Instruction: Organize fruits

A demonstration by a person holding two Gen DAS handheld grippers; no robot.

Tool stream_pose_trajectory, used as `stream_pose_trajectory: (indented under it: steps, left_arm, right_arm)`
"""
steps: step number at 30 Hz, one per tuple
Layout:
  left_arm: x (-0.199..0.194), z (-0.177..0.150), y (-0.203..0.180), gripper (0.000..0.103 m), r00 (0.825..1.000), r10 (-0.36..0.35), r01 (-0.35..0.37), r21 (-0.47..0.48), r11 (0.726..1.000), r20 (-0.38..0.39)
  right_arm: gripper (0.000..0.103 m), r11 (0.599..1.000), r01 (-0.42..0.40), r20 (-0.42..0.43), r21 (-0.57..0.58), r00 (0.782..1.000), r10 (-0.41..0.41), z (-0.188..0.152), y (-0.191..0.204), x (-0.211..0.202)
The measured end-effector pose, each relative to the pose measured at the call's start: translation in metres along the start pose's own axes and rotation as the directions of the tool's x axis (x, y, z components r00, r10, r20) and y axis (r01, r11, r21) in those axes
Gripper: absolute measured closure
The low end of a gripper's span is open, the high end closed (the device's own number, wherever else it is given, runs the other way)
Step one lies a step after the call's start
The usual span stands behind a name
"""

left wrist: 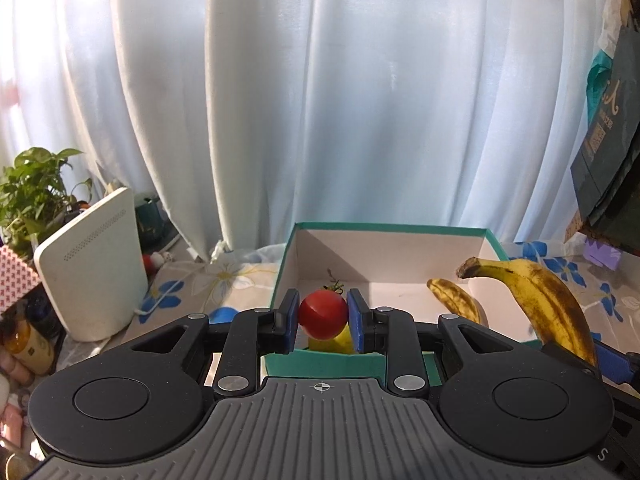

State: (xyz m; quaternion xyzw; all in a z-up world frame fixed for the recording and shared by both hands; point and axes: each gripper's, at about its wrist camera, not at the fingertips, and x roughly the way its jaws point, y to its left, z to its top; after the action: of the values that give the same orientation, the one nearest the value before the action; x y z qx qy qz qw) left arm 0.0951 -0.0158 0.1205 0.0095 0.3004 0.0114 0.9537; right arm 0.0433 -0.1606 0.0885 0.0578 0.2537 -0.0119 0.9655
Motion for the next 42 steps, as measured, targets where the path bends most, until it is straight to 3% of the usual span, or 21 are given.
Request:
stream_pose_trajectory:
  steps: [10, 23, 42]
  left_arm:
    - [0.042, 0.010, 0.000, 0.074, 0.999, 0.044, -0.044, -0.001, 0.999, 0.010]
    - [0.085, 0.007, 0.001, 0.074, 0.999, 0.009, -0.009, -0.003, 1.000, -0.044]
    - [0.158, -0.012, -0.006, 0.074, 0.987, -0.021, 0.020, -0.008, 1.000, -0.158]
  right_arm:
    - [0.069, 0.999, 0.041, 0.015, 0.031, 0.999, -0.042, 0.022, -0.004, 0.039]
    - [0.069, 0.996, 0.071, -0.051, 0.059, 0.996, -0.068, 0.015, -0.004, 0.110]
    - [0.070, 0.994, 0.091, -0.092, 0.054, 0.992, -0.085, 0.013, -0.016, 0.149]
